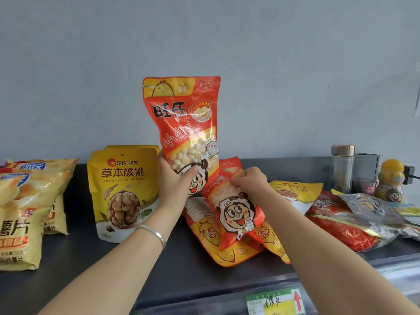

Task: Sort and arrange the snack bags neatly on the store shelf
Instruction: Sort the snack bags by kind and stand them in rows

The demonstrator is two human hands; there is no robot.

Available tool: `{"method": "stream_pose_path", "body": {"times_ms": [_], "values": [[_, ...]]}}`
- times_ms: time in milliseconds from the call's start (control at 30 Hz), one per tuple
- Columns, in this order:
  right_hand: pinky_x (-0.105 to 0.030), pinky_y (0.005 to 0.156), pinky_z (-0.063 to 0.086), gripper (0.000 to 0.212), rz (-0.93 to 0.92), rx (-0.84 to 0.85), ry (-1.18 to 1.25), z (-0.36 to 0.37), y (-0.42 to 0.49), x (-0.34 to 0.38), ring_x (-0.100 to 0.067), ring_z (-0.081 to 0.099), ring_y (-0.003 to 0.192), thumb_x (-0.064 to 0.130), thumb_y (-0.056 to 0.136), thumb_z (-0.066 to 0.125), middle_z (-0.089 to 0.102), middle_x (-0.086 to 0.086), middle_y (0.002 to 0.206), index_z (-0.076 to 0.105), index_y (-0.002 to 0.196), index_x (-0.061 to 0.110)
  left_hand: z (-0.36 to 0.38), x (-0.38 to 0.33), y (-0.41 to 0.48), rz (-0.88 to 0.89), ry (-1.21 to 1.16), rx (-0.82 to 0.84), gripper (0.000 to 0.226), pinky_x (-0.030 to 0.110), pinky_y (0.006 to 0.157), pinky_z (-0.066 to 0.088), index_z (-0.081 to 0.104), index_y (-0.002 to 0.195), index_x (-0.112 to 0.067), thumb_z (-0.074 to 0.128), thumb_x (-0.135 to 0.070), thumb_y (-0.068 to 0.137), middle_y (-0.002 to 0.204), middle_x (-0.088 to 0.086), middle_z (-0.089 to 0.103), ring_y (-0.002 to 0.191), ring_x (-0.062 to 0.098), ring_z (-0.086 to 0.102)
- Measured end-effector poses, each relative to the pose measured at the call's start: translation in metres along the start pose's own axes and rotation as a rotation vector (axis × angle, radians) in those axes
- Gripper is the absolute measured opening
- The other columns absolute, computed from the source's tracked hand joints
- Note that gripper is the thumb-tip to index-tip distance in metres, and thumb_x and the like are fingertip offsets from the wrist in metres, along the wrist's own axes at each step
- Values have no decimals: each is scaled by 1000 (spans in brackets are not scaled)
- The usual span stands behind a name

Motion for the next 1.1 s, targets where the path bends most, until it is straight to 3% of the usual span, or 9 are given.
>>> {"method": "stream_pose_path", "body": {"times_ms": [100, 200, 300, 400, 533, 733, 833, 1100], "values": [[-40, 68, 53, 21, -12, -158, 158, -24, -2, -4, -23, 57, 65, 22, 84, 66, 60, -8, 74, 55, 70, 11, 4, -19, 1, 78, 33, -4, 72, 27, 91, 45, 31, 135, -23, 74, -14, 78, 124, -7, 50, 114, 9, 51], [-35, 64, 48, 19, -5, -339, 292, -47, -8, -8, -21, 57, 67, 27, 89, 60, 63, -8, 83, 59, 87, 8, 6, -30, 2, 111, 40, -25, 73, 19, 83, 43, 29, 136, -24, 73, -14, 79, 122, -10, 49, 110, 6, 50], [-35, 70, 47, 17, -11, -507, 471, -62, -16, -11, -20, 58, 78, 27, 94, 56, 61, -2, 88, 58, 100, 11, 5, -29, 3, 122, 80, -36, 74, 27, 89, 47, 30, 136, -24, 74, -14, 77, 125, -7, 51, 114, 10, 52], [-41, 80, 50, 13, 6, -597, 639, -69, -19, -14, -22, 59, 87, 27, 96, 55, 57, 3, 85, 55, 99, 13, 5, -14, 2, 101, 174, -11, 75, 36, 94, 49, 32, 135, -26, 76, -15, 75, 128, -4, 52, 118, 15, 53], [-36, 80, 47, 7, -74, -602, 665, -68, -17, -1, -17, 56, 85, 25, 98, 52, 53, 11, 80, 51, 98, 18, 2, 12, 0, 34, 234, -30, 74, 42, 92, 50, 32, 133, -27, 76, -18, 74, 124, -5, 55, 113, 17, 56], [-40, 84, 49, 10, -163, -612, 617, -57, -6, 12, -19, 59, 87, 25, 99, 49, 60, 4, 94, 49, 106, 17, 1, 37, 4, -48, 340, -88, 74, 46, 88, 50, 28, 136, -26, 72, -21, 78, 127, 2, 54, 113, 27, 56], [-39, 84, 49, 4, -180, -587, 594, -49, 4, 12, -22, 61, 91, 25, 100, 46, 61, 2, 99, 44, 102, 22, 6, 47, 8, -83, 407, -87, 71, 42, 85, 50, 30, 136, -23, 72, -25, 79, 126, 3, 56, 110, 28, 57], [-37, 81, 50, 3, -174, -515, 601, -14, 36, 1, -19, 60, 87, 24, 101, 45, 60, 4, 94, 44, 99, 26, 27, 78, 31, -165, 483, 55, 57, 43, 84, 52, 43, 120, -18, 76, -30, 76, 111, 5, 61, 101, 28, 61]]}}
Point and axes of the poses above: each hand's wrist, its own y-axis towards the middle knuckle, its own z-axis out of the palm, x = y × z, the point moved 8 cm from there along y, towards the middle knuckle
